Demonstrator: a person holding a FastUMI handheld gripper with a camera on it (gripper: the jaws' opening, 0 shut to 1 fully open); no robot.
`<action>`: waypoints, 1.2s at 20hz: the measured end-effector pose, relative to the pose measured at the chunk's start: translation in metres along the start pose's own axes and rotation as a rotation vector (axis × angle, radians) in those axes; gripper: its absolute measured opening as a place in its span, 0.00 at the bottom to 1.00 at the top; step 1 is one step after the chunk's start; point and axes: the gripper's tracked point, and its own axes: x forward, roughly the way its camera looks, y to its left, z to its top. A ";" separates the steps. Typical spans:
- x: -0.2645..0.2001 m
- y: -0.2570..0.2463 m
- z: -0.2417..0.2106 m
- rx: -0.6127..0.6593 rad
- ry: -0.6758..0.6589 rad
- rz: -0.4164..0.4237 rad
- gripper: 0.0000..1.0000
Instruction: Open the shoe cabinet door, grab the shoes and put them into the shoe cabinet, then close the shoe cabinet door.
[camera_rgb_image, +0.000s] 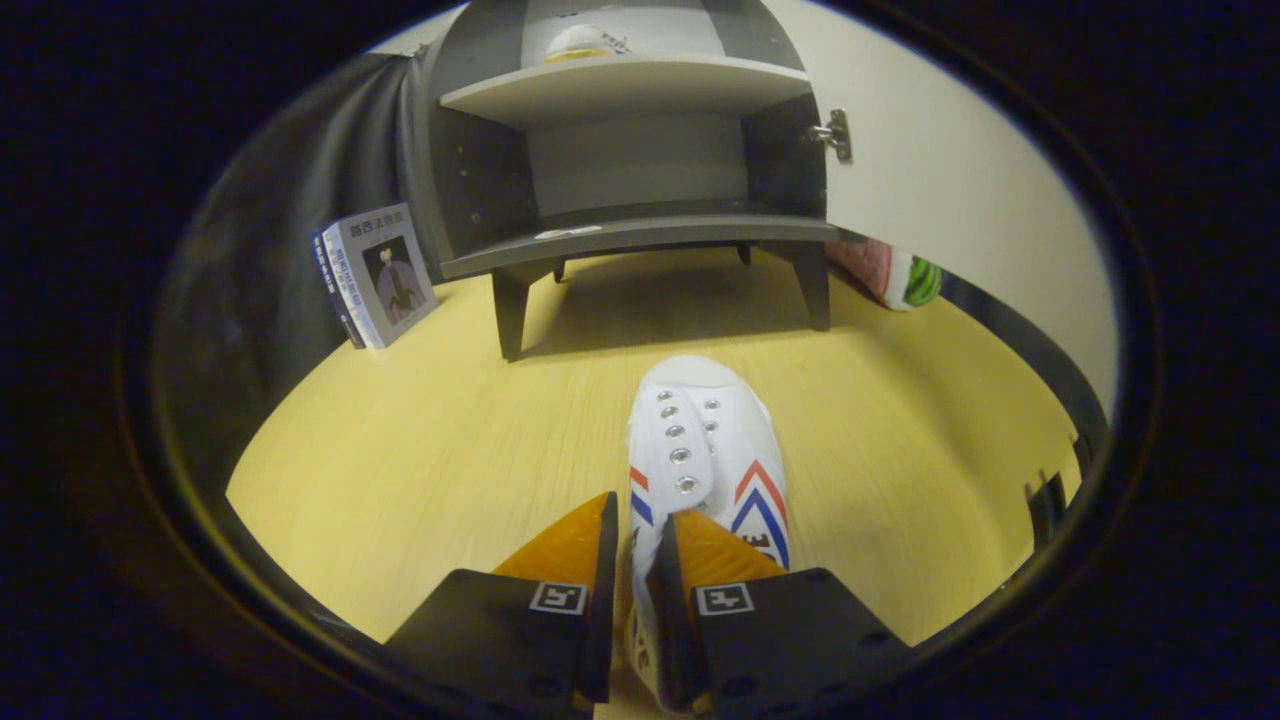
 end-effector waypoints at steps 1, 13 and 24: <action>0.002 0.001 0.005 -0.022 -0.024 -0.002 0.28; 0.019 0.004 0.014 -0.076 -0.017 -0.039 0.04; -0.006 -0.015 0.120 -0.074 -0.173 -0.089 0.03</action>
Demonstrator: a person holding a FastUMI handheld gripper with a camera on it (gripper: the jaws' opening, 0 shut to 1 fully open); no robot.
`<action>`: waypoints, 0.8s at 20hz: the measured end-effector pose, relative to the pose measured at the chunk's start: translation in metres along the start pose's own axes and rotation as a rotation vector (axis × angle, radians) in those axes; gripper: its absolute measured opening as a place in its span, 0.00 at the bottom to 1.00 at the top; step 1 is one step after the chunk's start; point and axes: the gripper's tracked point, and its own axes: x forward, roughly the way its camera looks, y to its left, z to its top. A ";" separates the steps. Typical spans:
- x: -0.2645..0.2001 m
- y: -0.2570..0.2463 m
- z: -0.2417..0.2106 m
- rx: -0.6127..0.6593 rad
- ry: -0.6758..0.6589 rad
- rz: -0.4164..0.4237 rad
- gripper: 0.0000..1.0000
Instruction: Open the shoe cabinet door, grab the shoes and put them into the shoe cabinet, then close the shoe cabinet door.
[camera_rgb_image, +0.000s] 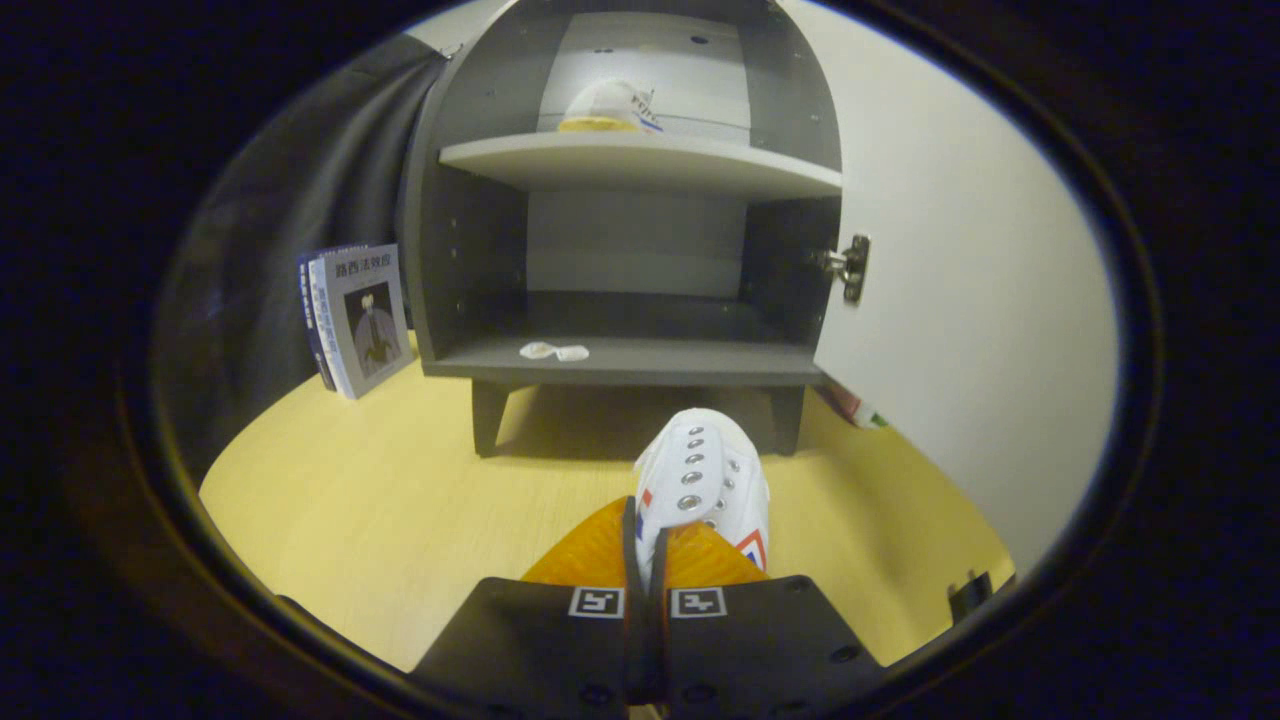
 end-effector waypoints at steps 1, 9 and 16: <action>-0.006 -0.002 0.016 -0.004 -0.022 -0.004 0.03; -0.064 -0.027 0.140 -0.008 -0.196 -0.044 0.03; -0.099 -0.047 0.234 0.016 -0.334 -0.098 0.02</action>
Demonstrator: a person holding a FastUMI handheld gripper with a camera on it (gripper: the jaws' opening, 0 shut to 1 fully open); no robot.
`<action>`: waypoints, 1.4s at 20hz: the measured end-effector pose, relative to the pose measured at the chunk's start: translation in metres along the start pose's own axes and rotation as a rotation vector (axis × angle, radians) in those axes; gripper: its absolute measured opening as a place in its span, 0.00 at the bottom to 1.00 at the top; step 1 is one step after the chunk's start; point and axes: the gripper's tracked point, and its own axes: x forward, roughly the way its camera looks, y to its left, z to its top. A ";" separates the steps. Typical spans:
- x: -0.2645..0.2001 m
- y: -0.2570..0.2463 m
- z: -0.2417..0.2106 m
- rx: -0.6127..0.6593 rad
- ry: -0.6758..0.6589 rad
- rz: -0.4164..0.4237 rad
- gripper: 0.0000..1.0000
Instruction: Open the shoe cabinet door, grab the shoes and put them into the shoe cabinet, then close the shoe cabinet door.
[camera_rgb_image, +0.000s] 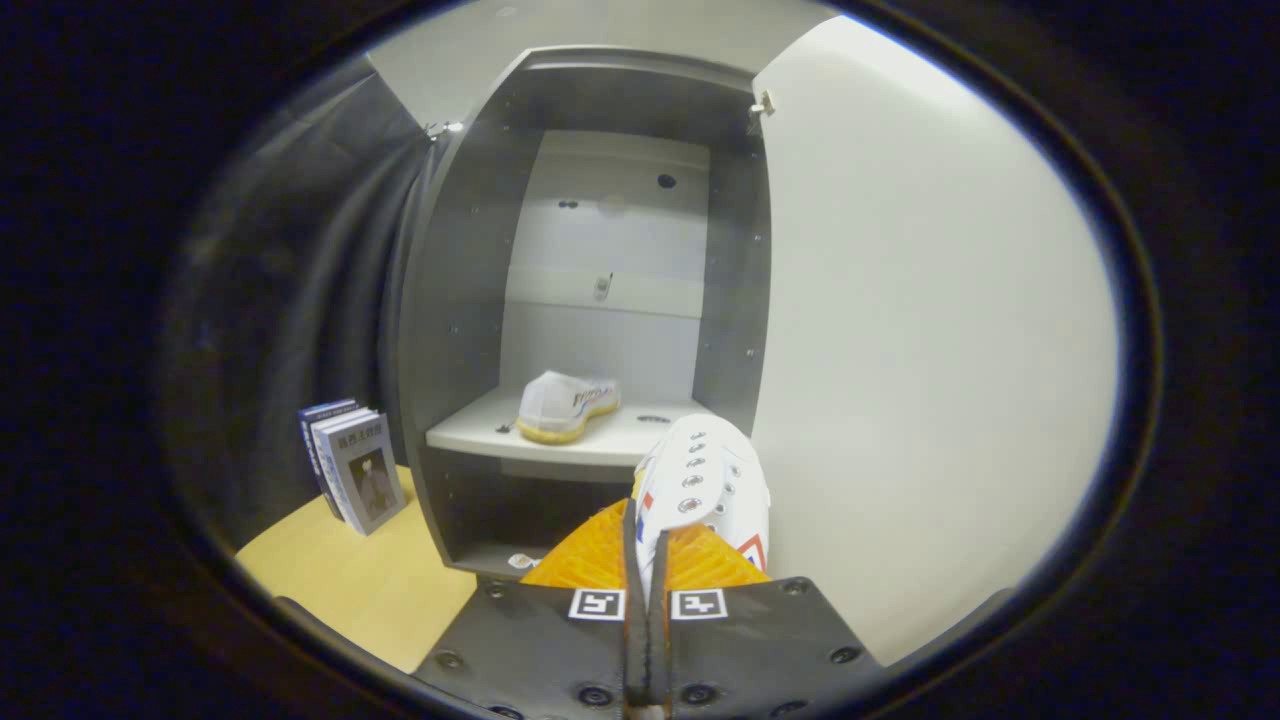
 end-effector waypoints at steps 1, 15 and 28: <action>0.001 -0.001 0.013 0.002 -0.020 -0.009 0.02; 0.094 0.019 0.110 0.088 -0.162 0.022 0.02; 0.225 0.024 0.053 0.084 0.032 0.089 0.03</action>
